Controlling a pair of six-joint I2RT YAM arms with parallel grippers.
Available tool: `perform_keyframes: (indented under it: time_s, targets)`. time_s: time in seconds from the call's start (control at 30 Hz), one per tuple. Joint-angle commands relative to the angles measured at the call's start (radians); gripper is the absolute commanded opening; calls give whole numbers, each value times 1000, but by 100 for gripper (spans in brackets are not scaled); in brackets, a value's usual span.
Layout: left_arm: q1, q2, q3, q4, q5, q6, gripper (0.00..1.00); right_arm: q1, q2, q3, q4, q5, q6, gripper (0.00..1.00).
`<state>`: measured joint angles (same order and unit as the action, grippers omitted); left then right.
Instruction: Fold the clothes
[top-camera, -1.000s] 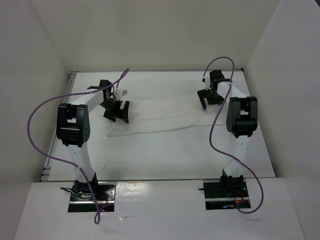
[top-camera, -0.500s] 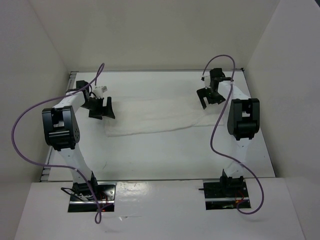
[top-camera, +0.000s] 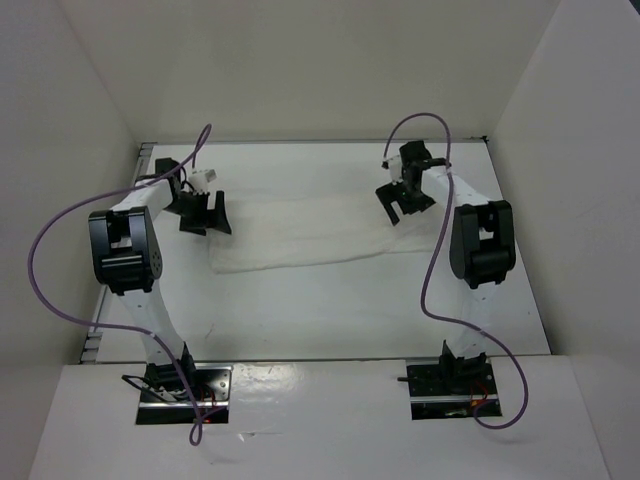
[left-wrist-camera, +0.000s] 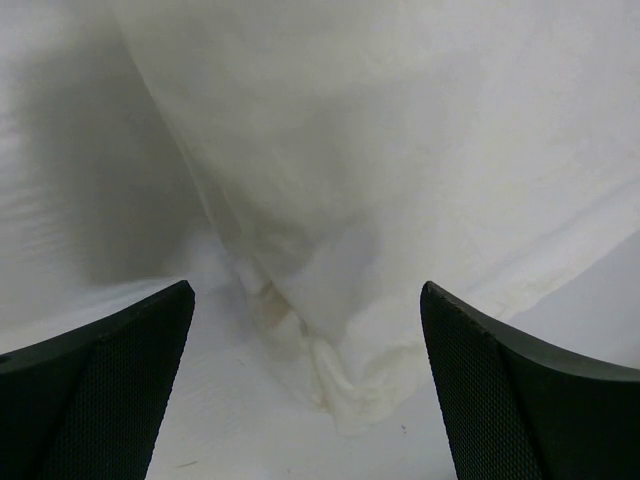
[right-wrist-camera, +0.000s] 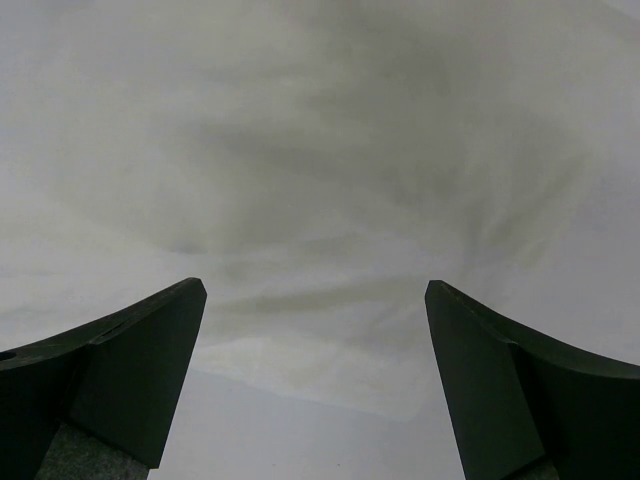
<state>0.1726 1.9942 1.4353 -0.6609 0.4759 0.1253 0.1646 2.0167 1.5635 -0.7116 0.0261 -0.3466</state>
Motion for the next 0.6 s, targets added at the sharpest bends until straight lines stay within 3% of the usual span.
perform_keyframes:
  time_s: [0.0,0.23,0.43,0.57]
  targets:
    - [1,34,108,14,13,-10,100,-68,0,68,9,-35,32,99]
    - [1,113,257,4,4,-47,96,-146,77,217,-9,-68,61,95]
    - [-8,187,315,4,-8,-59,85,-191,178,291,-43,-124,61,82]
    - [-18,209,335,4,-19,-59,78,-249,231,365,-65,-169,61,80]
